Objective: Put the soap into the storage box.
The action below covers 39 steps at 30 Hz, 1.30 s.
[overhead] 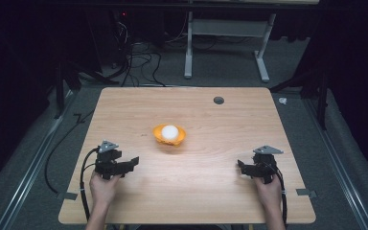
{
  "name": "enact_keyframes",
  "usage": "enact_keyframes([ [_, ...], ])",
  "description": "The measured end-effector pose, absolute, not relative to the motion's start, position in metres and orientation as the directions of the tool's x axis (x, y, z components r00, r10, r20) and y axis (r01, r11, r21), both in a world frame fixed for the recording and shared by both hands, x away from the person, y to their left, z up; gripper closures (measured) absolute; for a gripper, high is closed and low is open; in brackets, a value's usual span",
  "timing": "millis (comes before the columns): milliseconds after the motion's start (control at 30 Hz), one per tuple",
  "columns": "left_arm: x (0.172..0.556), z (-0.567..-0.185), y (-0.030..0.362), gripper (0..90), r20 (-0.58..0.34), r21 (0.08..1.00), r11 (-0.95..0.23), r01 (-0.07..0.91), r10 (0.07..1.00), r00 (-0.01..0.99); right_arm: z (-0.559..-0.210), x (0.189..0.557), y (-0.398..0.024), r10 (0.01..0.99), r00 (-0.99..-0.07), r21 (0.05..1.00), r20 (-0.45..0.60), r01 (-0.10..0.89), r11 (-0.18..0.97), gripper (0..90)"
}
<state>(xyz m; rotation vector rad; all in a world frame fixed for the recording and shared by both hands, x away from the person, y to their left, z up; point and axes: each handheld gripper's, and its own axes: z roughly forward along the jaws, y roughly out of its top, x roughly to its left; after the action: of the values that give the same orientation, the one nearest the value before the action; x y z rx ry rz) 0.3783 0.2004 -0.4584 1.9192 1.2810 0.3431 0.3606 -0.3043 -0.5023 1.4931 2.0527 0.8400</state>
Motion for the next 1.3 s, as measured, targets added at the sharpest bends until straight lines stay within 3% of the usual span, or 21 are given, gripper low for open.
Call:
enact_keyframes([
  [1300, 0.386, -0.496, 0.191, 21.8, -0.106, 0.689, -0.23, 0.688, 0.907, 0.408, -0.502, 0.361, -0.304, 0.953, -0.302, 0.708, -0.015, 0.67, 0.224, 18.5],
])
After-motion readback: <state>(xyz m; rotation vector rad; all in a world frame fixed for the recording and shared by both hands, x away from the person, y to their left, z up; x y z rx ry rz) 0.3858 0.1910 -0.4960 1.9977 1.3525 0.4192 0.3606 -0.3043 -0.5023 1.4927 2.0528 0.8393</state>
